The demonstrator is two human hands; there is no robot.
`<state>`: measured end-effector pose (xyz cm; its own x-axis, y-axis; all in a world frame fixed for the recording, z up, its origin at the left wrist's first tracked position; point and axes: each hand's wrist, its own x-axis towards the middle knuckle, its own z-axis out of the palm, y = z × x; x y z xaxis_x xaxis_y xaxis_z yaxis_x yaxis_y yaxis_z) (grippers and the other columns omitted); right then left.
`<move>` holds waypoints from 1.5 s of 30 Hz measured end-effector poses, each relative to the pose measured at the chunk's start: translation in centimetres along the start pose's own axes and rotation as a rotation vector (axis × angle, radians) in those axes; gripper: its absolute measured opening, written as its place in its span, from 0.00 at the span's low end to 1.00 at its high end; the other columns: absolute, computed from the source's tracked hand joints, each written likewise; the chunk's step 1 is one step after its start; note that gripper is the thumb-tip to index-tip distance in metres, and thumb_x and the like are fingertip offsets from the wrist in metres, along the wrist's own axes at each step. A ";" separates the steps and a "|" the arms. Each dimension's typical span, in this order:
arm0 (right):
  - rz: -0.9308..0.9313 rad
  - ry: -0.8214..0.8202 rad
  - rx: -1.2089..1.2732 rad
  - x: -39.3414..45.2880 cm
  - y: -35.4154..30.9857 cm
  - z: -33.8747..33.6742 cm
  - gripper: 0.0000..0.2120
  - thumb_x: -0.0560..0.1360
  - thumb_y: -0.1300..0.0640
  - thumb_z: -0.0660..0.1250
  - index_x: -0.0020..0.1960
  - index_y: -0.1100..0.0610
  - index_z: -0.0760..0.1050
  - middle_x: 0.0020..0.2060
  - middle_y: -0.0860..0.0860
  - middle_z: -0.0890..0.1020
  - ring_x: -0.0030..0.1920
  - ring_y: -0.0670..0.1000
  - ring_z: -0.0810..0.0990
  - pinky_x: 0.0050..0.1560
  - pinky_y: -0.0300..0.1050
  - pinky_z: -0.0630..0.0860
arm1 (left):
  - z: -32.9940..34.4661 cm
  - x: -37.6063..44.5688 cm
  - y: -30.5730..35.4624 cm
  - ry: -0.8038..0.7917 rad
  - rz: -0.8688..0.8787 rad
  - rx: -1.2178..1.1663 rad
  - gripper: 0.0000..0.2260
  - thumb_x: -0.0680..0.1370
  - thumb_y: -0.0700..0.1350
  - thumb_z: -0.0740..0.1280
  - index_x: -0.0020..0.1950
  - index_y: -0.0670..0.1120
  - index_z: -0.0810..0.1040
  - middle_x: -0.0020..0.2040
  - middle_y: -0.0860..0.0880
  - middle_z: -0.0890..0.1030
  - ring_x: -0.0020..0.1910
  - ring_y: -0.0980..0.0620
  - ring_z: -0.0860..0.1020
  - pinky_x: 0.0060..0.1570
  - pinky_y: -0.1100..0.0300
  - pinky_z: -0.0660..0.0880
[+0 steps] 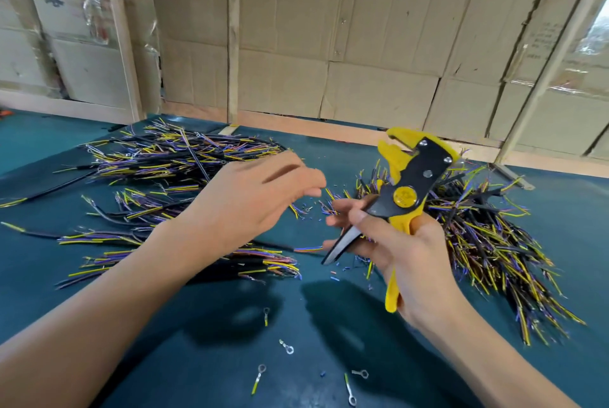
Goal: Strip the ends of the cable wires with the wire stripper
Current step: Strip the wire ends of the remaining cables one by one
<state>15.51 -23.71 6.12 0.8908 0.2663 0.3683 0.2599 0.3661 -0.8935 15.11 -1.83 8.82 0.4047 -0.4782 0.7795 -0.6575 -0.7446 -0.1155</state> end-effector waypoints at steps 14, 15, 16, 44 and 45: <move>0.030 0.046 -0.090 0.1 -0.7 -0.5 0.07 0.66 0.64 0.76 0.39 0.53 0.84 0.41 0.62 0.86 0.41 0.63 0.86 0.44 0.55 0.83 | 0.9 0.2 2.6 -0.075 -0.032 -0.261 0.21 0.78 0.50 0.68 0.67 0.48 0.67 0.44 0.50 0.81 0.41 0.60 0.67 0.49 0.66 0.73; 0.037 0.038 -0.123 0.1 -0.7 -0.6 0.07 0.66 0.63 0.76 0.40 0.52 0.84 0.42 0.62 0.86 0.42 0.65 0.86 0.47 0.59 0.84 | 0.8 0.1 2.6 -0.075 -0.049 -0.258 0.21 0.78 0.51 0.68 0.67 0.48 0.67 0.44 0.51 0.82 0.41 0.61 0.65 0.50 0.69 0.70; 0.042 0.035 -0.154 0.1 -0.6 -0.7 0.07 0.65 0.63 0.77 0.40 0.52 0.84 0.42 0.62 0.86 0.44 0.66 0.86 0.50 0.62 0.83 | 0.8 0.0 2.5 -0.075 -0.062 -0.252 0.21 0.78 0.52 0.68 0.67 0.48 0.67 0.45 0.51 0.82 0.41 0.61 0.65 0.50 0.72 0.67; -0.096 0.149 -0.050 0.3 -1.0 -0.6 0.03 0.72 0.63 0.73 0.43 0.61 0.80 0.40 0.63 0.82 0.38 0.62 0.84 0.46 0.63 0.83 | 1.2 1.2 1.0 0.157 -0.985 -1.415 0.14 0.77 0.50 0.68 0.52 0.41 0.85 0.37 0.46 0.79 0.36 0.50 0.79 0.33 0.60 0.76; -0.062 0.135 -0.055 0.3 -0.8 -0.6 0.06 0.71 0.62 0.74 0.44 0.63 0.79 0.40 0.64 0.83 0.38 0.63 0.84 0.46 0.63 0.83 | 1.4 1.2 1.3 0.159 -0.970 -1.454 0.13 0.77 0.50 0.68 0.53 0.42 0.85 0.38 0.46 0.79 0.36 0.50 0.80 0.34 0.60 0.77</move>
<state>15.74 -24.46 6.83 0.9134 0.1214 0.3885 0.3326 0.3275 -0.8844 15.57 -4.01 8.75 0.9579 -0.0415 0.2843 -0.2569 0.3189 0.9123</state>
